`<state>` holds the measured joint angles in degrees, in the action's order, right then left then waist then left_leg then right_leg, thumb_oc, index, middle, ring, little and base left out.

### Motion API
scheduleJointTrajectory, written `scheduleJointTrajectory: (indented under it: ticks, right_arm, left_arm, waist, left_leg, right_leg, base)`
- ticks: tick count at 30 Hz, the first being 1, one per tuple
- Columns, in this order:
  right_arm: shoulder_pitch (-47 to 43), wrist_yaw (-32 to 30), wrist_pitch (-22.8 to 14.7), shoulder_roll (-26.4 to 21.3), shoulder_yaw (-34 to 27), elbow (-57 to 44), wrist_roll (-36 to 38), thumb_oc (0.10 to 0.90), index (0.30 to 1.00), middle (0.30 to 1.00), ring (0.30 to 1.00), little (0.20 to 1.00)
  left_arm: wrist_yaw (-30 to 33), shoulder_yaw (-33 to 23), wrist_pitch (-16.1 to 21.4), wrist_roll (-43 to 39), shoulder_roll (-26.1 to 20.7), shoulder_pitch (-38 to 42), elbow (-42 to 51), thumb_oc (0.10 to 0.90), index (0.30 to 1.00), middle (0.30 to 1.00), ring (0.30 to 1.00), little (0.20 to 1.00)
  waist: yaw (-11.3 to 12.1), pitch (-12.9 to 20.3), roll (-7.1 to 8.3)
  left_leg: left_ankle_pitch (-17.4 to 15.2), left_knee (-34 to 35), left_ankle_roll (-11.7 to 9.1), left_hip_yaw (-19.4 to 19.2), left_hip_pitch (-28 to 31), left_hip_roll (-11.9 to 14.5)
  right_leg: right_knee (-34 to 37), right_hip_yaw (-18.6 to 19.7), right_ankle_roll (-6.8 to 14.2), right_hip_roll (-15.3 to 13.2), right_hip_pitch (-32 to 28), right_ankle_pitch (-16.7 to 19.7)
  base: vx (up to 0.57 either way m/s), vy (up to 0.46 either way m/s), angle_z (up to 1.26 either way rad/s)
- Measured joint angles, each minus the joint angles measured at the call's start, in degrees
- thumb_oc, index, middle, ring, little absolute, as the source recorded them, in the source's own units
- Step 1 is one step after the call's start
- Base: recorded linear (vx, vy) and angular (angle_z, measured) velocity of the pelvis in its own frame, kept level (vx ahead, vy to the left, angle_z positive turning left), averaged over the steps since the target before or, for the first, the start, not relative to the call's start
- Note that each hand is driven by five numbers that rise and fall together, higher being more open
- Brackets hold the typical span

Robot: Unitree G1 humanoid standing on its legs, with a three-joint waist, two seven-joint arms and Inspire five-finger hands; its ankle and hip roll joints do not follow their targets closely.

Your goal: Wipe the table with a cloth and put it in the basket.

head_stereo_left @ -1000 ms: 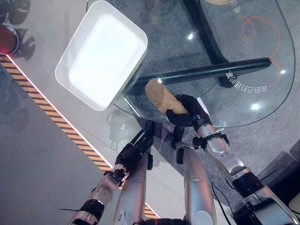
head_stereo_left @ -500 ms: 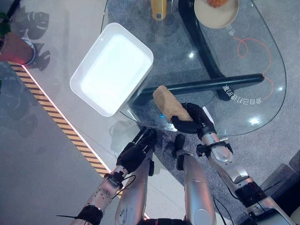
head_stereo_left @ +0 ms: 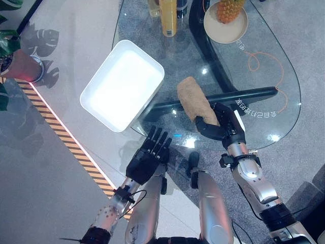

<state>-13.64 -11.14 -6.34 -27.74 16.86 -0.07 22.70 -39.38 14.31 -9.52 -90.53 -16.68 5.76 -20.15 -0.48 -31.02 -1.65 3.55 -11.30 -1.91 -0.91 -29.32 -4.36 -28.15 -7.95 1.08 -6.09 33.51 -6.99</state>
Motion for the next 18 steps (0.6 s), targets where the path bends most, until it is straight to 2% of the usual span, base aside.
scheduleJointTrajectory:
  ticks: [6, 14, 18]
  right_arm:
    - [-0.5, 8.4, -1.9, -0.6, 2.0, -2.9, 4.4, 0.1, 0.3, 0.3, 0.3, 0.2]
    - [-0.7, 13.8, -1.9, -1.9, 2.7, -2.8, 5.0, 0.1, 0.3, 0.3, 0.3, 0.2]
    - [-2.4, 16.3, -0.3, -3.8, 4.9, -2.8, 3.4, 0.1, 0.3, 0.3, 0.3, 0.2]
  left_arm:
    - [2.6, -0.3, 2.2, -2.4, 0.7, 4.0, 2.5, 0.8, 0.9, 0.9, 0.9, 0.9]
    - [3.9, -0.7, 3.5, -2.4, 0.4, 5.4, 2.5, 0.8, 0.9, 0.9, 0.9, 0.9]
    - [4.2, -1.0, 3.7, -2.4, 0.3, 5.5, 2.5, 0.8, 0.9, 0.9, 0.9, 0.9]
  waist:
    - [-1.6, -0.2, 0.33]
    - [-1.8, -0.3, 0.46]
    - [-2.2, -0.2, 0.47]
  left_leg:
    - [-0.4, -2.6, 0.9, -0.3, -2.2, 0.3]
    - [-0.5, -3.0, 1.2, -1.1, -2.4, 0.3]
    - [-0.5, -3.5, 1.2, -1.1, -2.7, 0.4]
  right_leg:
    - [-0.6, 0.5, -0.1, 0.3, 1.5, 0.0]
    - [-0.7, 0.9, -0.1, 0.4, 1.7, 0.0]
    - [-0.8, 1.0, -0.1, 0.4, 1.9, 0.0]
  base:
    - [0.01, -0.005, -0.05]
    - [-0.01, 0.002, -0.02]
    - [0.0, 0.0, 0.0]
